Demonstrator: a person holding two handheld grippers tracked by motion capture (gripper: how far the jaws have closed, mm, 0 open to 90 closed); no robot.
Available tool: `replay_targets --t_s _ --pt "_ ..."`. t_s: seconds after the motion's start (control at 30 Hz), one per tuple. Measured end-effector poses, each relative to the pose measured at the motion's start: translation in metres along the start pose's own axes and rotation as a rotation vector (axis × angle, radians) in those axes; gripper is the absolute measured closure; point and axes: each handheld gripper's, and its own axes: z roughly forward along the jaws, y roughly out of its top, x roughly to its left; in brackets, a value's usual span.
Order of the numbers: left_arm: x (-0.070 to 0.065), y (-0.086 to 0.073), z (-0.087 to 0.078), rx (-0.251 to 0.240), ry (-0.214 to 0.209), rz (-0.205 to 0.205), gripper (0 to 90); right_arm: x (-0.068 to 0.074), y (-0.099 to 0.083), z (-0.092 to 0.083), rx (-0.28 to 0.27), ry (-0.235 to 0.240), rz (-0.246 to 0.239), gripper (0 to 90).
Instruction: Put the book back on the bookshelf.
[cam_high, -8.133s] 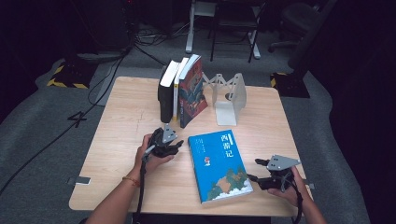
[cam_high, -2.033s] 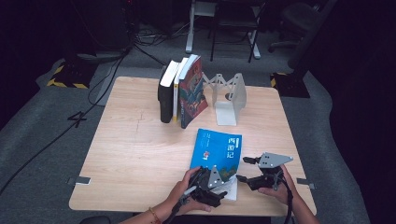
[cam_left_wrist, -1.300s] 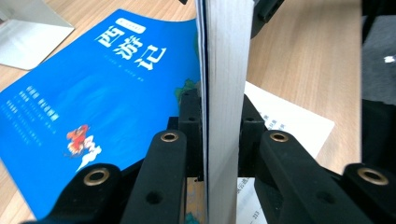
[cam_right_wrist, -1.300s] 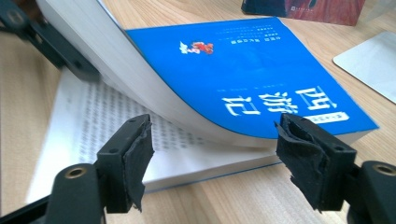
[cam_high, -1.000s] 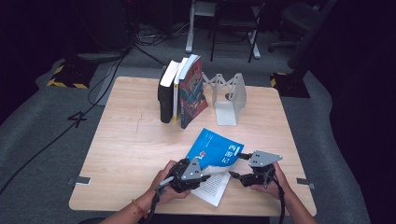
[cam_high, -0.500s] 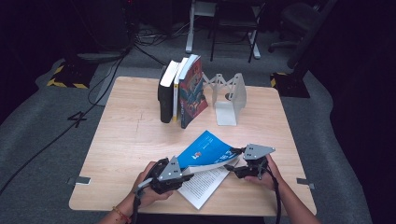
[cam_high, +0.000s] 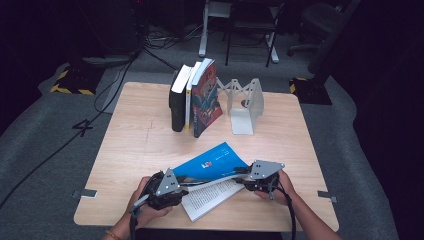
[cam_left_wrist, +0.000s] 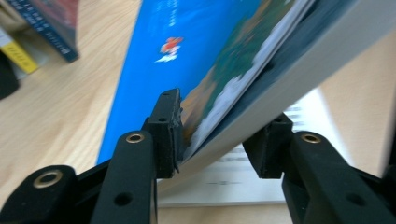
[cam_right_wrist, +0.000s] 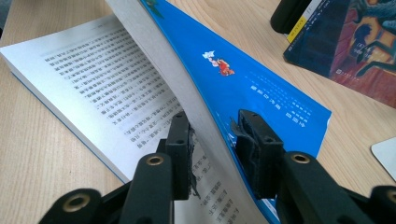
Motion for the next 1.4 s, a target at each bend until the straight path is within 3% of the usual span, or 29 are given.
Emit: replay_targets --t_s 0.13,0.37,0.63,0.77,0.83,0.9,1.0,1.13,1.23,1.3,1.33,1.4 --pt "0.009 0.003 0.010 -0.010 -0.023 -0.022 60.7 0.006 0.003 -0.004 0.012 -0.013 -0.007 71.0" --pt "0.030 0.017 0.027 -0.027 -0.078 0.014 59.4 0.008 0.000 -0.016 0.022 -0.045 0.006 75.1" --pt "0.051 0.033 0.045 -0.005 -0.097 0.038 53.9 0.005 -0.001 -0.020 0.044 -0.087 0.022 77.5" --pt "0.044 0.035 0.042 0.022 -0.059 0.062 49.3 0.003 -0.001 -0.020 0.036 -0.080 0.027 77.2" --pt "0.038 0.037 0.031 -0.039 -0.093 0.059 46.0 0.004 -0.001 -0.019 0.044 -0.079 0.023 76.9" --pt "0.030 0.042 0.022 -0.068 -0.099 0.088 45.2 0.004 -0.001 -0.018 0.051 -0.075 0.019 76.8" --pt "0.018 0.050 0.015 -0.086 -0.097 0.118 42.4 0.004 0.000 -0.018 0.051 -0.075 0.016 76.7" --pt "0.010 0.053 0.017 -0.090 -0.114 0.132 42.7 0.004 0.000 -0.018 0.061 -0.070 0.010 75.9" --pt "0.004 0.056 0.021 -0.078 -0.116 0.155 49.8 0.004 0.000 -0.017 0.064 -0.060 0.008 74.5" --pt "0.002 0.056 0.022 -0.083 -0.117 0.162 59.3 0.004 0.000 -0.017 0.064 -0.058 0.008 74.0" --pt "0.001 0.056 0.023 -0.082 -0.132 0.166 59.3 0.004 0.000 -0.016 0.065 -0.057 0.006 73.5" --pt "0.000 0.056 0.022 -0.077 -0.133 0.192 68.8 0.004 0.000 -0.016 0.065 -0.057 0.004 72.3"
